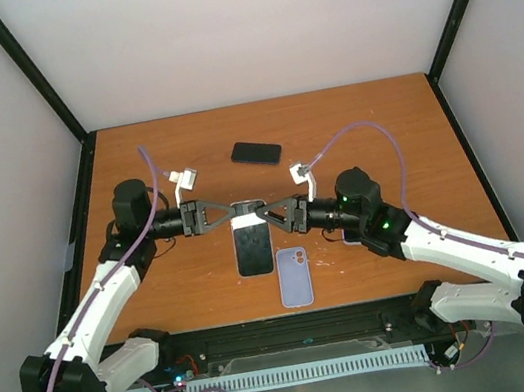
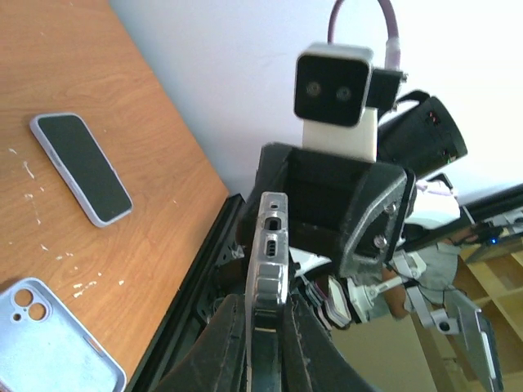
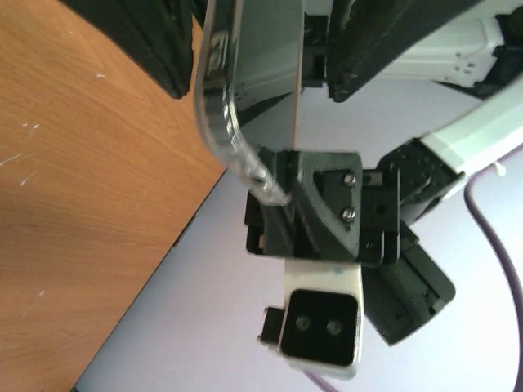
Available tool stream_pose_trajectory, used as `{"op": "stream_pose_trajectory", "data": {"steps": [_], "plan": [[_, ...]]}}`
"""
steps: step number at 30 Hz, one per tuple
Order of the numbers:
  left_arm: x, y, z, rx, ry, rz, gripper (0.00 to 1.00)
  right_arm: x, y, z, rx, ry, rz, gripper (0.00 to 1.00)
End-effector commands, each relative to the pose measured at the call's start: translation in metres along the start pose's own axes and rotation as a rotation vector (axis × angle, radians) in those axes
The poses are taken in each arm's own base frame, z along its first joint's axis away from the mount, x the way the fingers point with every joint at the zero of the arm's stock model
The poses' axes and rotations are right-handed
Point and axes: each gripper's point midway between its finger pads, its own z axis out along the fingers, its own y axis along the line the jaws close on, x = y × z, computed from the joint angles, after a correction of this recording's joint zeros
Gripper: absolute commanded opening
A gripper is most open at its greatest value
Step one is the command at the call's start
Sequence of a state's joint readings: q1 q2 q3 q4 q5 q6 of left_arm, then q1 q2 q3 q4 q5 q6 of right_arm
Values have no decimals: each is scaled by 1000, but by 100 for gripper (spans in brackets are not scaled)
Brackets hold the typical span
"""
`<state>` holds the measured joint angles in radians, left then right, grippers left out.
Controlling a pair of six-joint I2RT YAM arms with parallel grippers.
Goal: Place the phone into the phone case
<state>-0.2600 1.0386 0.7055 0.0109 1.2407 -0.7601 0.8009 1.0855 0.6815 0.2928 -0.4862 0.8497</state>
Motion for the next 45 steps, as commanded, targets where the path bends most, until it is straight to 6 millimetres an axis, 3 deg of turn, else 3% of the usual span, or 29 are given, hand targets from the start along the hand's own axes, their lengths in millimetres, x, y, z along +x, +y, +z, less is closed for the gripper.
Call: {"op": "stream_pose_trajectory", "data": {"steps": [1,4,7,11,14,19,24,29,32,35,39,45], "plan": [[-16,-23,-4,27,-63,61,0,15,4,-3,-42,41,21,54],[-21,-27,-6,23,-85,72,0,31,-9,-3,-26,69,54,59],[-23,-28,-6,24,-92,77,0,40,-10,-4,-59,81,89,55],[-25,-23,-4,12,-96,67,0,40,-8,-3,-79,78,95,28],[-27,-16,-3,-1,-99,51,0,37,-3,-6,-103,62,87,17],[-28,-10,-2,-11,-103,44,0,39,3,-6,-152,67,94,13],[-28,-6,-1,-7,-105,37,0,38,4,-2,-173,65,112,29],[-28,-2,0,-8,-103,21,0,34,3,-2,-164,43,111,7],[-31,4,0,-40,-115,4,15,27,2,-7,-142,-7,109,3],[-31,9,0,-58,-129,-16,40,16,-3,-11,-95,-68,112,3],[-23,20,0,-61,-127,-48,58,2,-9,-13,-36,-127,111,3],[-3,30,4,-27,-86,-84,69,-17,-19,-10,24,-159,99,3]]}}
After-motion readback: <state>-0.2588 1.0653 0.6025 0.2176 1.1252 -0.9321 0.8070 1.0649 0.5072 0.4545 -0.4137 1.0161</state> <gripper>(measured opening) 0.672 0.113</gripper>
